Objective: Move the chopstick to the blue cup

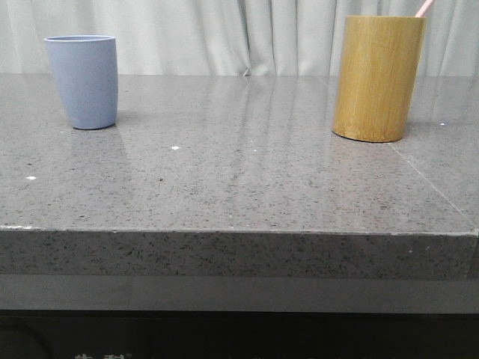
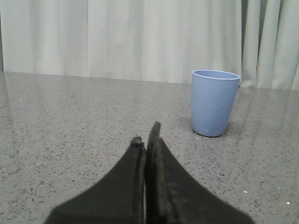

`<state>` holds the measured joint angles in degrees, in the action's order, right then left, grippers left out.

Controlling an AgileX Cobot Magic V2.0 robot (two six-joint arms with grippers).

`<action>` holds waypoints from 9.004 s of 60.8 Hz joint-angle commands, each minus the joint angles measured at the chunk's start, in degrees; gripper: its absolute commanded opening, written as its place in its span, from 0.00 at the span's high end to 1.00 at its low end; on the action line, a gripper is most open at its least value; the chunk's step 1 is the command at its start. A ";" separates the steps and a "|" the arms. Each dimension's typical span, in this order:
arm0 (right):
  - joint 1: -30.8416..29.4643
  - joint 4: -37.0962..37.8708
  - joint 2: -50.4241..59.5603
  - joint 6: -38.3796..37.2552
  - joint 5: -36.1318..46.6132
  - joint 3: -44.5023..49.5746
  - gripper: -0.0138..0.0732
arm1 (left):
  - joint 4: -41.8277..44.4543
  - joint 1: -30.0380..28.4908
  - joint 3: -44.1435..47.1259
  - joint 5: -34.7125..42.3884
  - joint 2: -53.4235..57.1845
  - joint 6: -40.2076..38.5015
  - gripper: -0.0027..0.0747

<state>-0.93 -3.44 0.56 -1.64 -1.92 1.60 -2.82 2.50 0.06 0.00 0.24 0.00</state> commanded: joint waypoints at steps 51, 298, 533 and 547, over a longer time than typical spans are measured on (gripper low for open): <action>-0.31 0.54 1.24 0.19 5.64 -0.27 0.92 | 0.07 0.02 0.41 6.06 1.43 -0.49 0.99; -0.31 -0.56 -34.54 2.25 -33.45 -42.80 0.20 | 0.19 9.98 -112.98 -61.08 -106.99 4.04 0.99; -0.31 -4.46 -34.54 2.25 -32.45 -42.80 0.20 | -3.21 28.43 -98.26 -47.94 -84.36 3.00 0.44; -0.31 -10.54 -37.42 2.38 -25.47 -42.80 0.20 | -3.21 28.43 -79.59 -41.87 -69.17 3.00 0.44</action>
<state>-0.93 -10.93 -34.78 0.00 -35.25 -39.28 -5.24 30.47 -84.03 -47.82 -75.80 3.51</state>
